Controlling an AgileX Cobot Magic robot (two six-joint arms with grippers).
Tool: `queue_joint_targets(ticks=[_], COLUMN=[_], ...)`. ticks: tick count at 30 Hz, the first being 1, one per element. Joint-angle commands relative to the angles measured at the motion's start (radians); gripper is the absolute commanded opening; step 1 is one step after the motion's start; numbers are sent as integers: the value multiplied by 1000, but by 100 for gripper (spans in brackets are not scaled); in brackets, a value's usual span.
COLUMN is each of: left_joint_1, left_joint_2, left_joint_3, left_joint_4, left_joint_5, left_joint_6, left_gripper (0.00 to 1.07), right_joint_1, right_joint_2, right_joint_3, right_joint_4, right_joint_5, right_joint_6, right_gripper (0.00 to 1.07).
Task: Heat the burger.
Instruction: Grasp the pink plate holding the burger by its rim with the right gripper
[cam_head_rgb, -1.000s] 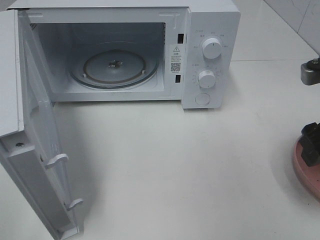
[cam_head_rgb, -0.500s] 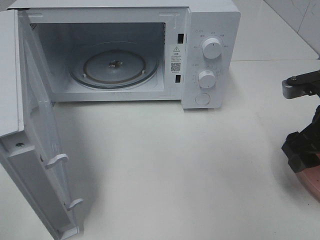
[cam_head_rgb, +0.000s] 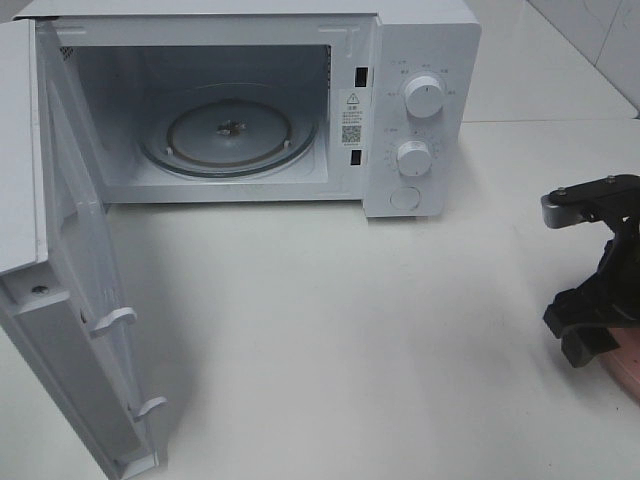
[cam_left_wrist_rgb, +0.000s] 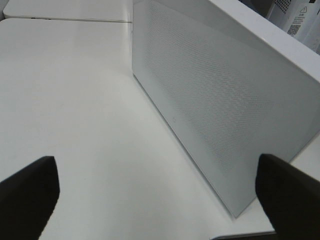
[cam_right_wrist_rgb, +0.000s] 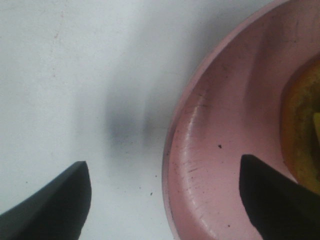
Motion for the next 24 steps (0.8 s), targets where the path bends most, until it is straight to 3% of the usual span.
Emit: queue_joint_targets(ticks=[1, 24], left_joint_1=[-4, -4], left_joint_2=[-17, -17], left_joint_3=[3, 3], left_joint_4=[0, 0], left_joint_5=[-13, -13], left_joint_6=[-1, -1], left_gripper=[100, 100], right_joint_1=[-4, -4], right_joint_2=[43, 175], right_joint_3=[1, 1], right_joint_4=[3, -7], right_joint_5=[-44, -109], right_joint_6=[-1, 21], right_gripper=[76, 75])
